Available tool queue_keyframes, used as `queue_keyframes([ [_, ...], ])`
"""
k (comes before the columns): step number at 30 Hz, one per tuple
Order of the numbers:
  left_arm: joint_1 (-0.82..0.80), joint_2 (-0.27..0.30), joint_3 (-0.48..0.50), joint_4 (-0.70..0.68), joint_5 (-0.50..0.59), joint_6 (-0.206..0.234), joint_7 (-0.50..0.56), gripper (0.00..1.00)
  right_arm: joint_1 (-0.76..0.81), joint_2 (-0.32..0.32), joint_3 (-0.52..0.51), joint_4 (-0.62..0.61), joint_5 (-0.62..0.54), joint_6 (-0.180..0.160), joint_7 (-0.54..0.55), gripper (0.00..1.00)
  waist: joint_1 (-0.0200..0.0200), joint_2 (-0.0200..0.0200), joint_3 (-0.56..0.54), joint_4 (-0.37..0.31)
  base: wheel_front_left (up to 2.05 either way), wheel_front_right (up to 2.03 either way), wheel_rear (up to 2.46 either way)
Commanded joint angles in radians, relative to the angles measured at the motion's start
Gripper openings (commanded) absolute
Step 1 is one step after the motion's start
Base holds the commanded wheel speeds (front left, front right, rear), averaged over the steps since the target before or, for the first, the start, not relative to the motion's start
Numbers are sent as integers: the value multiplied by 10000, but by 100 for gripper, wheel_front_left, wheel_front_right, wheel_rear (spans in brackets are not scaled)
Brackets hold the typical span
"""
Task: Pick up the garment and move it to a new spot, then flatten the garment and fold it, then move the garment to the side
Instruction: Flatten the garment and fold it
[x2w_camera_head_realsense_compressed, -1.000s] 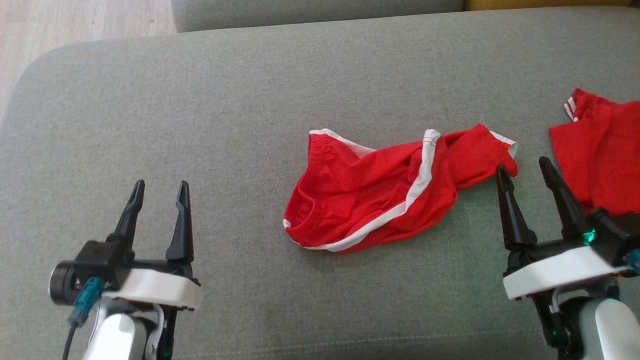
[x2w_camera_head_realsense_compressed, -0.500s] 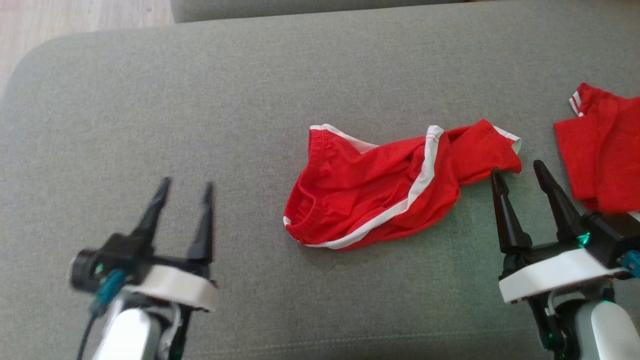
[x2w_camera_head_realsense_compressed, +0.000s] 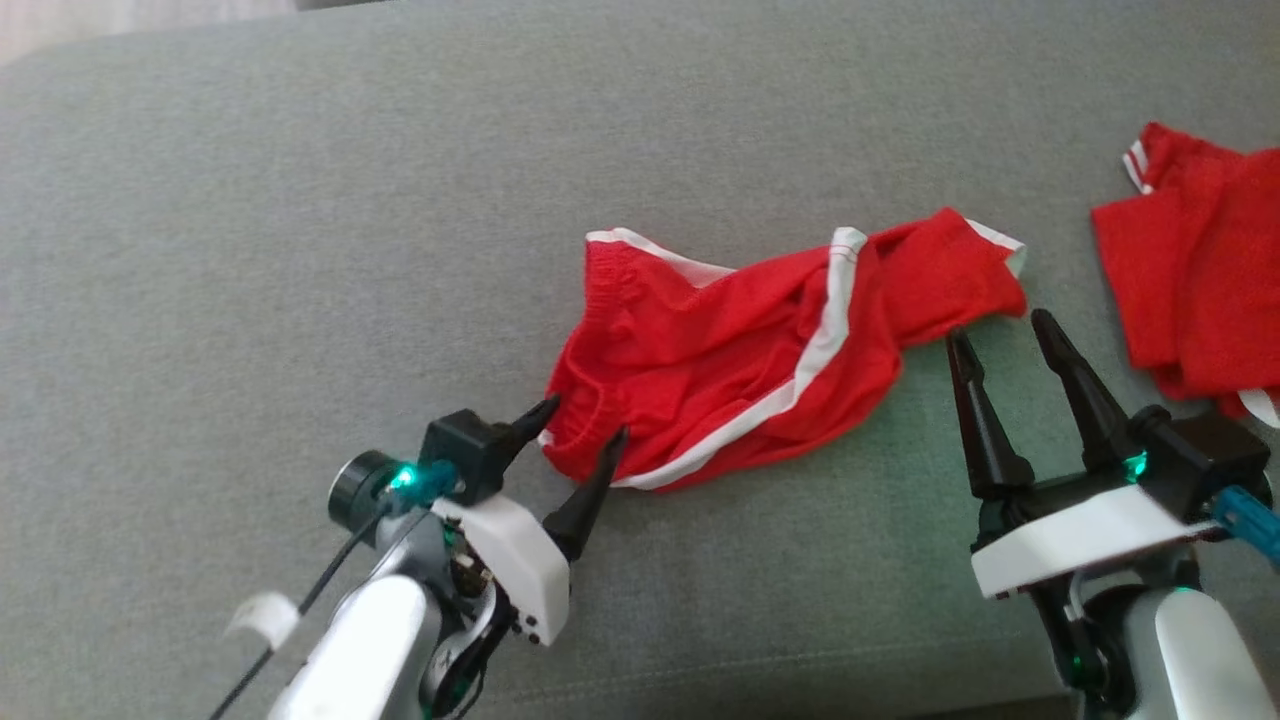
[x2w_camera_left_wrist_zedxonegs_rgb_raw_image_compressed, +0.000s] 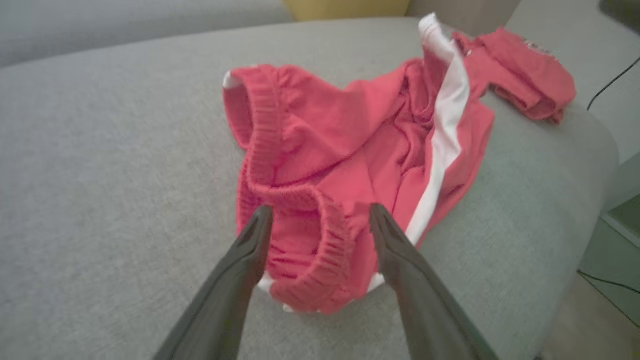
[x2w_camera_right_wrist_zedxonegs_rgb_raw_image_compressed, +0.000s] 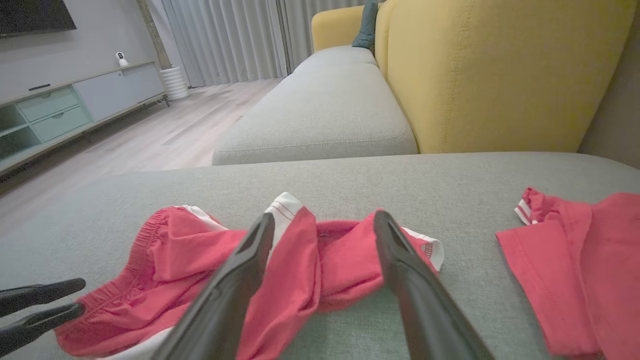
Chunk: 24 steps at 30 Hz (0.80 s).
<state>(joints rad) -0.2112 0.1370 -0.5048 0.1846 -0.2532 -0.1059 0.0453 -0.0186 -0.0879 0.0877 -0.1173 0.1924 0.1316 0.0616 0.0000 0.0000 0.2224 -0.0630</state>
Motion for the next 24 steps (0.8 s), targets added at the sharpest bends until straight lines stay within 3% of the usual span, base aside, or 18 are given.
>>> queue_keyframes([
  [1,-497,78,296,-196,-67,-17,137,100,-319,-9,210,-292,22,-9,-39,100,0,0,61,-92,0,0,0],
  [4,-671,51,191,134,-528,-104,690,100,-340,16,211,-222,46,-9,-90,100,0,0,116,-209,0,0,0],
  [5,-723,43,155,199,-733,-133,847,62,-348,24,210,-199,53,-9,-104,100,0,0,133,-249,0,0,0],
  [6,-784,3,167,199,-969,-156,872,0,-356,34,207,-176,65,-9,-116,100,0,0,151,-285,0,0,0],
  [17,-1421,-3,614,-221,-1969,-217,-319,0,-394,123,177,-12,120,-9,-206,100,0,0,154,-548,0,0,0],
  [24,-1569,-198,1141,-430,-2352,126,-850,0,-392,169,159,-5,222,-9,-199,100,0,0,150,-565,0,0,0],
])
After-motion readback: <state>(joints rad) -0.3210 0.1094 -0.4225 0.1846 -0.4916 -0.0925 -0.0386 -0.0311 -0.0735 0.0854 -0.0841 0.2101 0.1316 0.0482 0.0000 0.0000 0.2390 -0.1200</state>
